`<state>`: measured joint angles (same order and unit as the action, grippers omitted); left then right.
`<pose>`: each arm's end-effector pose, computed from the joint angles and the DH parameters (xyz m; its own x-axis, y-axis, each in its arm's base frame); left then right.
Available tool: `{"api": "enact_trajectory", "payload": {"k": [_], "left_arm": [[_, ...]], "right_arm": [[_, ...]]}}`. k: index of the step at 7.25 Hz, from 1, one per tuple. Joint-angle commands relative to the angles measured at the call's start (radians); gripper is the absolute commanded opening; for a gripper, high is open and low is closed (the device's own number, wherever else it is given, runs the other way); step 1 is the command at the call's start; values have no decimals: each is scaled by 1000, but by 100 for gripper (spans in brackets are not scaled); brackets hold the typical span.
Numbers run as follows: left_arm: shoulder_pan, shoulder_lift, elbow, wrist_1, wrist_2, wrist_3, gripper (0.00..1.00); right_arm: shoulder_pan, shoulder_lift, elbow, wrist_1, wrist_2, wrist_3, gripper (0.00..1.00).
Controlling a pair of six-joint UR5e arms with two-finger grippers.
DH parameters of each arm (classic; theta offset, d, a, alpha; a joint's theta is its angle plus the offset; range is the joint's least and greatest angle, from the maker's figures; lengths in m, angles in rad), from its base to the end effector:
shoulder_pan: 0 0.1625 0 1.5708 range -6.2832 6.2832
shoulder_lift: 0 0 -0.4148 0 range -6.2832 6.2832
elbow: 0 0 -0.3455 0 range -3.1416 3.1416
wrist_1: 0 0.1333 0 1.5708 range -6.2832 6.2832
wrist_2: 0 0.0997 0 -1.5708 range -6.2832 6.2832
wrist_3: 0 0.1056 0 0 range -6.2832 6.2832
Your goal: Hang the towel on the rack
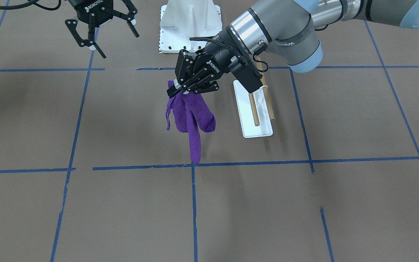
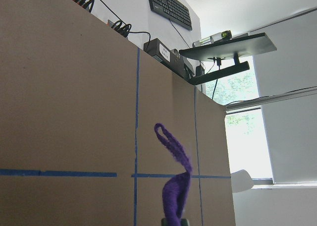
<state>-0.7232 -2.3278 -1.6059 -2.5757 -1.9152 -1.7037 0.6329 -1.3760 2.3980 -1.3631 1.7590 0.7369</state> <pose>0.3867 -0.4716 0.0986 -0.2165 0.0248 -0.9760 0.3507 0.9349 -0.0541 -0.2486 -0.3232 0.2154 0.5063 -0.5308 0.6796 -0.0952 0.7489 0.6558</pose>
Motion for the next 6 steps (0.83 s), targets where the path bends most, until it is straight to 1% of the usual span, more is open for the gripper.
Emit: {"api": "enact_trajectory", "payload": {"k": [1,2,3,4,5,6], "left_arm": [[52,24,-88,90,211,-33,0],[127,31,-164,224,370,-21,0],[175,33,-227,353,487,-20,0],[256,39,-289,523,659,-19,0],[296,38,-365,666,739,25,0],[303,70,-452,780,784,33,0]], "right_arm": [[194,-148,21,-63,211,-45,100],[328,-172,-5,-174,309,-230,100],[402,-185,-14,-314,332,-387,100],[477,-170,-52,-424,333,-474,100],[532,-170,-122,-429,342,-526,100],[618,-169,-211,-427,403,-554,100]]}}
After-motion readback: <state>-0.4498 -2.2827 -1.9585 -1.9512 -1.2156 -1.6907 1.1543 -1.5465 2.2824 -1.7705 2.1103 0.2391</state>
